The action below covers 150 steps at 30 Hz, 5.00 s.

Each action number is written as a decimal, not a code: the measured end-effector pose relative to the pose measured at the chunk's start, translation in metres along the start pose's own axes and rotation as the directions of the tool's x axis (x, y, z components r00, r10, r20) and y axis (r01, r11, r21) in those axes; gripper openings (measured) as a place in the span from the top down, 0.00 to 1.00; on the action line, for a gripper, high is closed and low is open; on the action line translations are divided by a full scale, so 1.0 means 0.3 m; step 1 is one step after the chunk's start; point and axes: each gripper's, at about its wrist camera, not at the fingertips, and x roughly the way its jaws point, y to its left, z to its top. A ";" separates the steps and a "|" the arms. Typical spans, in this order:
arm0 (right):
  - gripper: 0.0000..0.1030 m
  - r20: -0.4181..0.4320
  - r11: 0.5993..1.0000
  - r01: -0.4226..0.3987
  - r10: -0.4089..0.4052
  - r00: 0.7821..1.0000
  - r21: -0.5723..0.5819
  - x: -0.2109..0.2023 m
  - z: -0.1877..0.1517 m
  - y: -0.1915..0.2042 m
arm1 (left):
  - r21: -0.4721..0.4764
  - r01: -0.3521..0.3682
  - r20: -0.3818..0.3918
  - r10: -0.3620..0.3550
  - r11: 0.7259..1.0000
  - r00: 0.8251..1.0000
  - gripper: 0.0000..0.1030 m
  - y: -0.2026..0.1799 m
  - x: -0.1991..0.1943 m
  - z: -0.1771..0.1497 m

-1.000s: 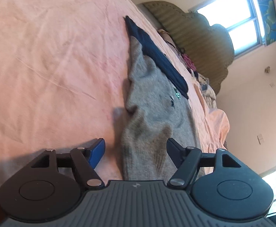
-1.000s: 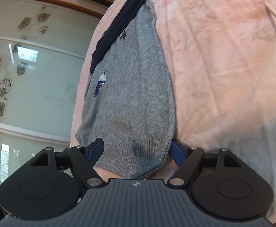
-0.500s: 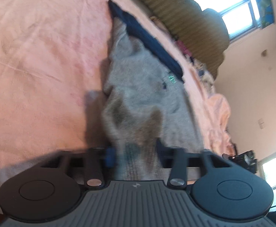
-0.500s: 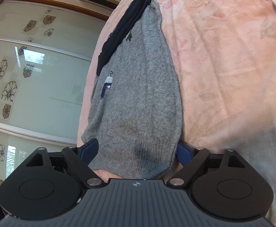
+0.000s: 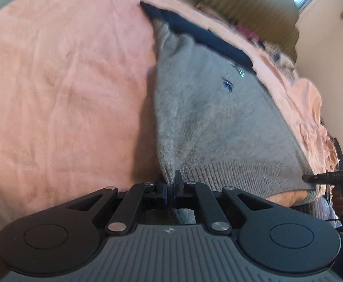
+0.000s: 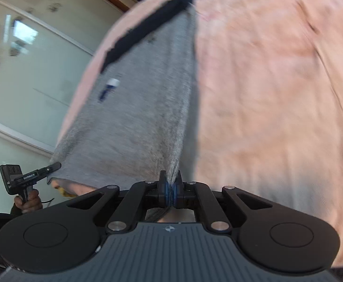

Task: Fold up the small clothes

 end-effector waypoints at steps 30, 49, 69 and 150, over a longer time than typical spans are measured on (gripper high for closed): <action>0.20 0.239 0.994 0.108 -0.101 0.966 -0.016 0.516 1.287 0.006 | -0.094 -0.082 0.149 0.095 0.992 0.984 0.12 0.048 0.726 1.071; 0.41 0.389 0.988 0.148 -0.115 0.914 -0.054 0.478 1.197 0.006 | 0.417 -0.605 0.323 0.512 0.678 0.796 0.86 -0.196 0.745 1.038; 0.32 0.371 0.869 0.399 -0.281 0.885 -0.292 0.643 1.040 0.289 | 0.235 -0.424 0.313 0.345 0.875 0.885 0.38 -0.297 0.671 0.868; 0.47 0.100 0.991 -0.090 0.080 0.992 0.102 0.005 0.033 -0.050 | -0.323 0.238 0.053 -0.234 0.916 0.971 0.62 0.056 0.080 0.009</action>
